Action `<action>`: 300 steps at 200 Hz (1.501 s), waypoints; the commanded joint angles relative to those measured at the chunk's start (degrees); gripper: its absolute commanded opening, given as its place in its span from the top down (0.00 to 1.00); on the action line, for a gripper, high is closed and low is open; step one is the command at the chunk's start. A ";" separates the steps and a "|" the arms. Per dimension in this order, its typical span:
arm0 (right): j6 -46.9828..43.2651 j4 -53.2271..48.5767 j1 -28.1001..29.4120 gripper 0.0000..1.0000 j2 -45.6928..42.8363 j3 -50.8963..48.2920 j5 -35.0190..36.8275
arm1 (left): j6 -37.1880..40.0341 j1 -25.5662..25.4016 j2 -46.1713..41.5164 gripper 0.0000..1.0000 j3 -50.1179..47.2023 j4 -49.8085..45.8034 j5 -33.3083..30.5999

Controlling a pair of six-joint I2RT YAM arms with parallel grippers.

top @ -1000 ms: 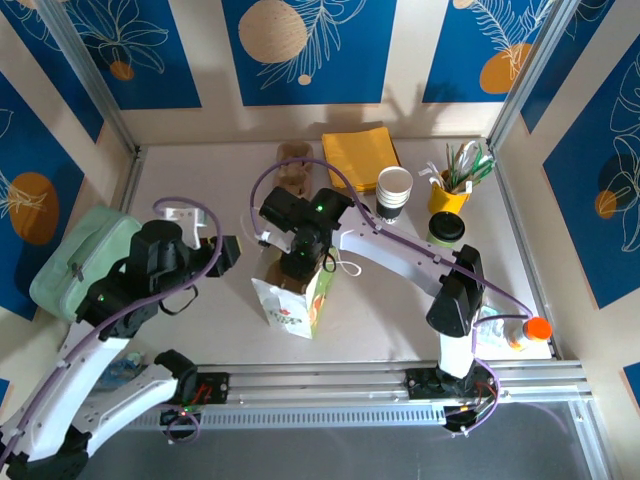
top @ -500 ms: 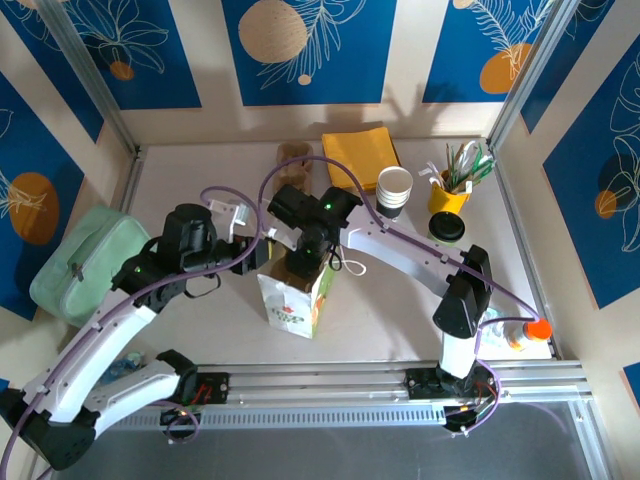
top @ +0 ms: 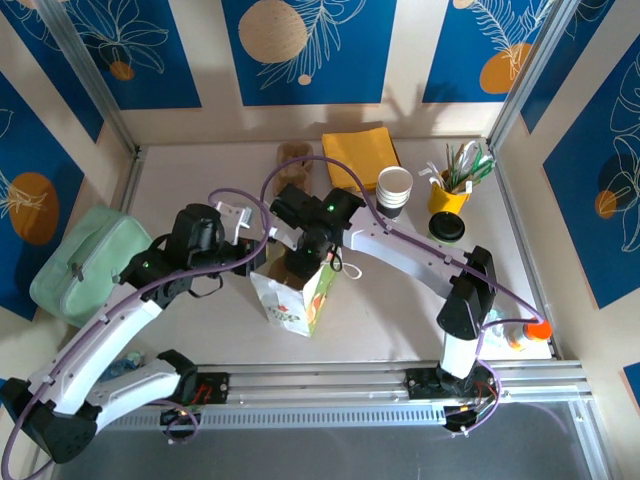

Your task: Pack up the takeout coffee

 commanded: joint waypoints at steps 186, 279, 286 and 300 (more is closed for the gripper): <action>0.66 3.63 -2.63 0.56 1.08 -5.32 -6.54 | -7.04 -0.56 -0.78 0.95 0.21 4.70 -3.70; 0.60 6.01 -3.02 0.56 3.40 -6.98 -7.60 | -8.89 -0.58 -1.53 0.94 -0.76 5.15 -4.12; 0.74 6.09 -3.06 0.56 3.63 -6.92 -7.64 | -8.95 -0.62 -1.53 0.95 -0.87 5.15 -4.02; 0.66 6.52 -2.93 0.56 4.00 -7.05 -7.78 | -9.23 -0.61 -1.60 0.95 -0.91 5.04 -4.21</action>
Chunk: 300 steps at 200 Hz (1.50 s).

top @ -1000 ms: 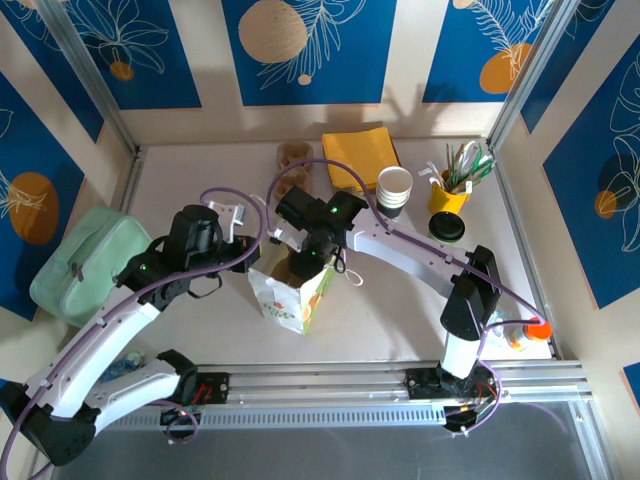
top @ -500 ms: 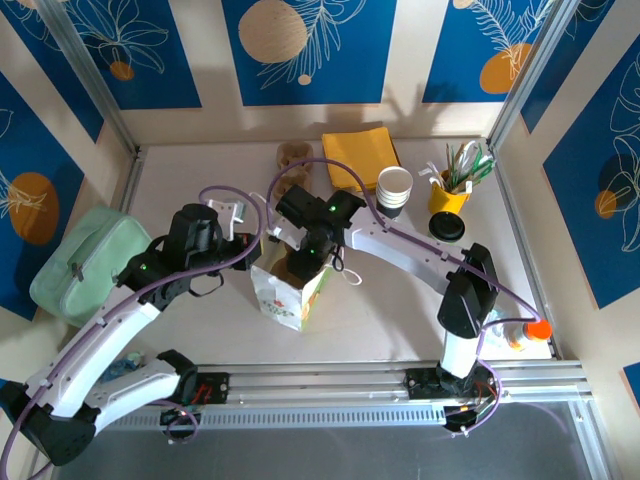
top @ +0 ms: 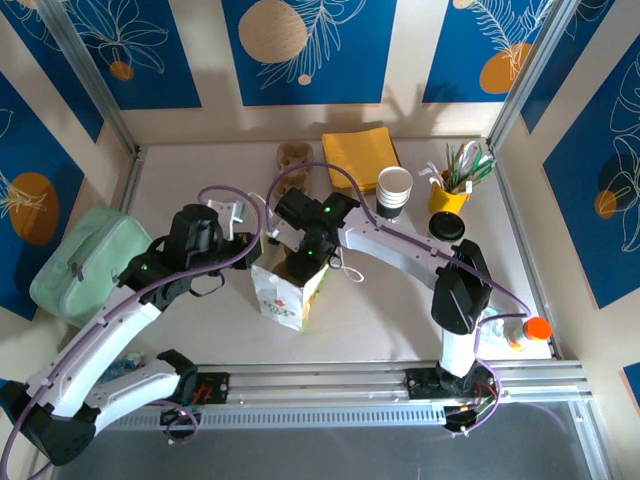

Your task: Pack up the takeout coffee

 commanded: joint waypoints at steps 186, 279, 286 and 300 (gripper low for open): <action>-1.68 2.07 -0.27 0.54 7.09 -2.22 -2.49 | -1.06 -0.36 -1.66 0.96 -0.67 1.52 -0.39; -1.05 2.43 -0.23 0.53 9.54 -3.34 -1.79 | -1.32 -0.33 -1.75 0.96 -0.79 1.39 -0.50; -1.05 2.44 -0.24 0.54 9.51 -3.34 -1.70 | -1.34 -0.36 -1.79 0.96 -0.76 1.42 -0.43; -1.14 2.31 -0.19 0.52 9.19 -3.33 -1.52 | -1.36 -0.33 -1.81 0.96 -0.67 1.33 -0.42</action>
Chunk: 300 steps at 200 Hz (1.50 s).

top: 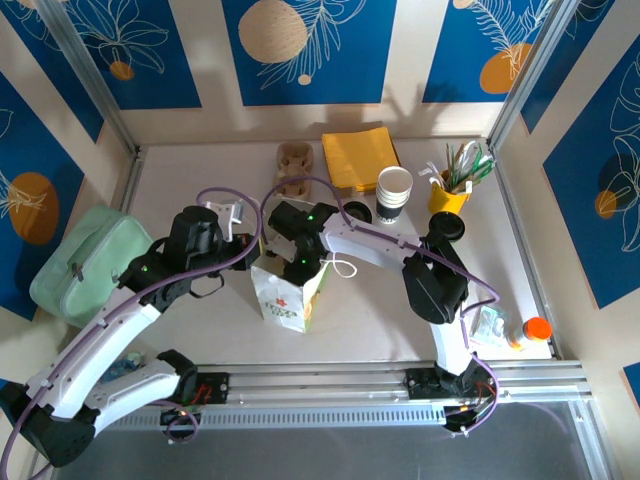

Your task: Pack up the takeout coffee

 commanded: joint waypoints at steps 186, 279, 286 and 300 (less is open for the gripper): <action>2.32 -4.49 1.81 0.34 -6.70 6.21 -1.23 | -0.52 -0.36 -0.78 0.97 1.97 -1.40 0.64; 3.29 -4.15 3.43 0.38 -10.77 8.44 4.41 | -0.52 -0.34 -0.64 0.97 2.89 -2.07 0.22; 3.28 -4.23 3.64 0.38 -11.28 8.66 5.17 | -0.57 -0.39 -0.73 0.97 2.86 -1.72 0.31; 3.38 -4.58 3.85 0.38 -12.06 9.39 6.46 | -0.48 -0.38 -0.60 0.97 3.01 -1.53 0.48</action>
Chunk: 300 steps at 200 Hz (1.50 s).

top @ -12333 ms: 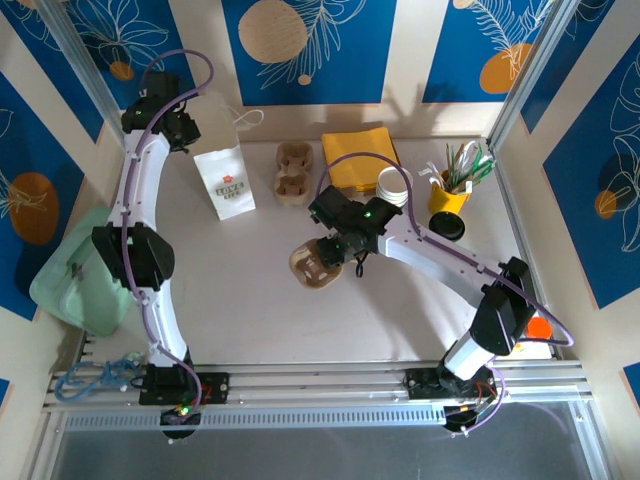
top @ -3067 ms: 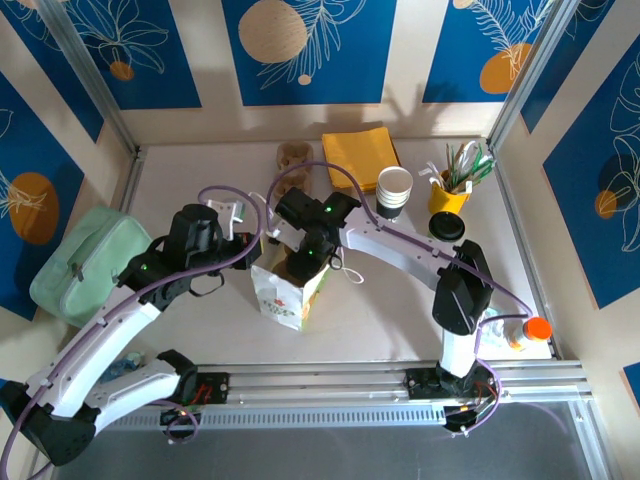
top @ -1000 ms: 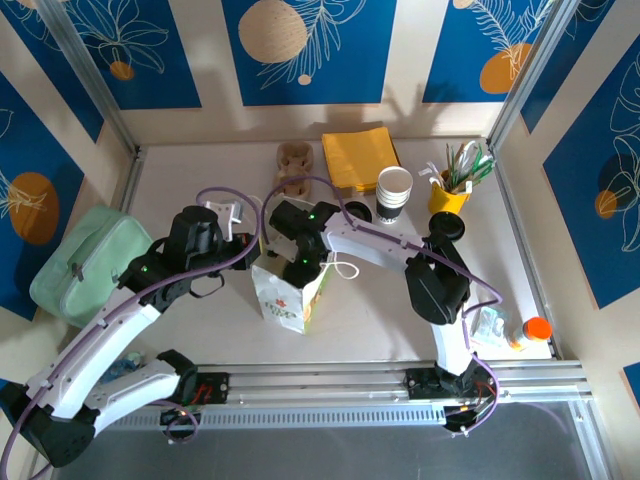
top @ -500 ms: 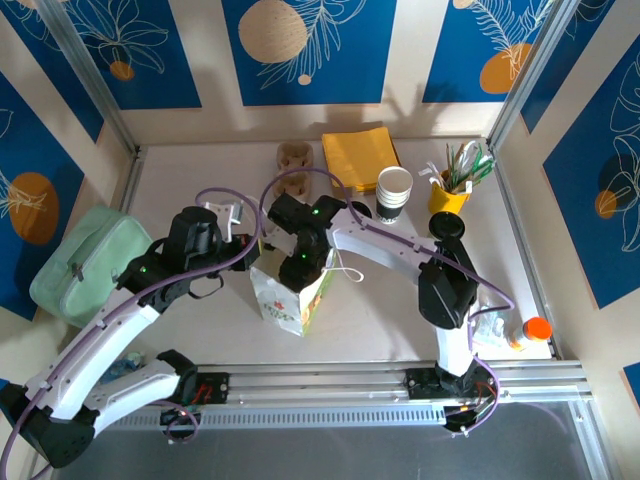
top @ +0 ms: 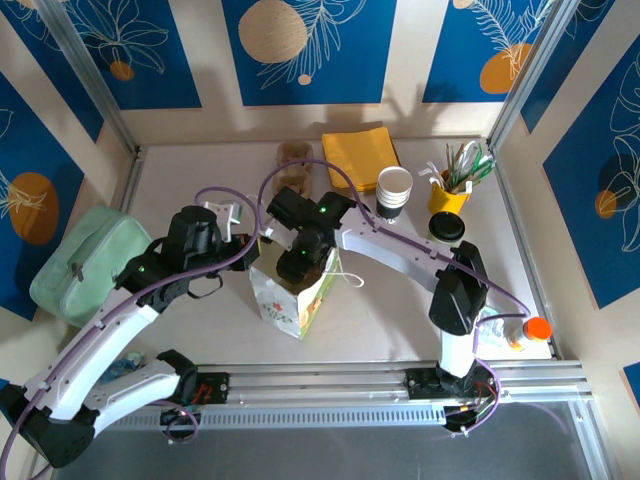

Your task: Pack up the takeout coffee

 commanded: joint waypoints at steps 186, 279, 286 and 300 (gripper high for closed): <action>25.12 -11.79 0.90 0.34 -8.33 18.74 15.50 | -1.38 -0.43 -1.69 0.90 0.56 1.31 0.53; 51.88 -26.46 -1.83 0.34 -1.95 25.17 18.46 | -1.04 -0.33 -3.95 0.53 0.70 1.02 -2.33; 52.04 -25.44 -2.30 0.34 -1.91 24.55 16.70 | -0.83 -0.31 -4.30 0.52 0.84 0.65 -2.91; 52.04 -22.77 -3.27 0.35 -2.24 22.61 13.10 | -0.25 -0.38 -5.14 0.49 1.38 -0.68 -4.17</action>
